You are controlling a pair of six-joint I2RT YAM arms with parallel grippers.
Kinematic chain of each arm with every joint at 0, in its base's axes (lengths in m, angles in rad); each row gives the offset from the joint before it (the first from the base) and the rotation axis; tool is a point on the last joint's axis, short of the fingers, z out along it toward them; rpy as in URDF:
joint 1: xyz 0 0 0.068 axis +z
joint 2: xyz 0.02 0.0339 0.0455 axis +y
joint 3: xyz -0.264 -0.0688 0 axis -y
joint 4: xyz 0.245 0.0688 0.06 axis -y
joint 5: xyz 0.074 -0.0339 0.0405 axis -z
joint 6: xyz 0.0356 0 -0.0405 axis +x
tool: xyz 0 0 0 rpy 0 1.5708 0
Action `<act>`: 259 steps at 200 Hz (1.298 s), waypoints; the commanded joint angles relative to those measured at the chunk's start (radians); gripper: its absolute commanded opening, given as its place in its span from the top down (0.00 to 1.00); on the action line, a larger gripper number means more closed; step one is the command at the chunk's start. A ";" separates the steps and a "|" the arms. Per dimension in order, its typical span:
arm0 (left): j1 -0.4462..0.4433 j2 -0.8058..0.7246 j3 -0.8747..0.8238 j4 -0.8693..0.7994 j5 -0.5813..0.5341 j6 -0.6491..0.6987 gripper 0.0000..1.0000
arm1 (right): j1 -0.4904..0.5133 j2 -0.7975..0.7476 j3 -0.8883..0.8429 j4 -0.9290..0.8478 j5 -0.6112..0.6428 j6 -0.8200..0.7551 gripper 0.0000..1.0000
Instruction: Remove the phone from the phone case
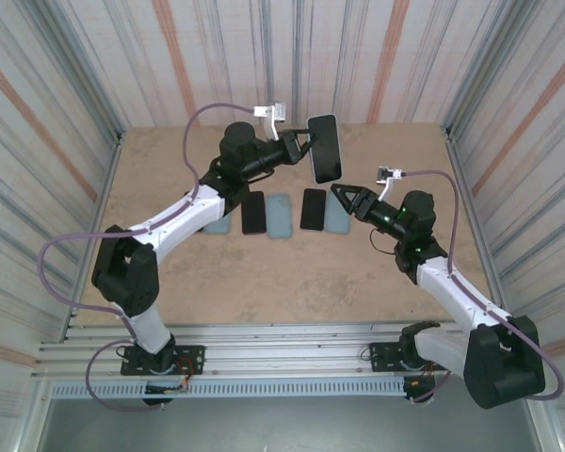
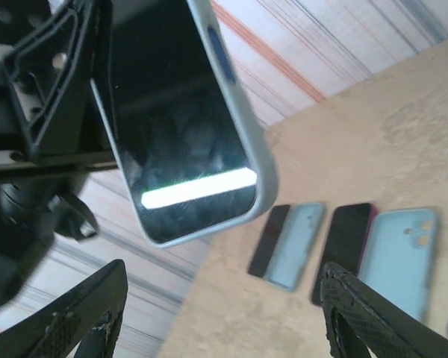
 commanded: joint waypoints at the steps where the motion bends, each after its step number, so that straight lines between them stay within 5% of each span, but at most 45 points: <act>1: -0.008 -0.057 -0.040 0.229 -0.208 -0.209 0.98 | 0.040 0.023 -0.018 0.225 0.102 0.204 0.35; 85: -0.045 -0.044 -0.058 0.294 -0.266 -0.361 0.97 | 0.100 0.192 0.008 0.546 0.154 0.391 0.57; 185: -0.047 -0.046 -0.067 0.319 -0.289 -0.413 0.97 | 0.086 0.280 0.080 0.678 0.099 0.424 0.81; 259: -0.050 -0.046 -0.067 0.313 -0.314 -0.481 0.97 | 0.073 0.305 0.112 0.700 0.006 0.386 0.81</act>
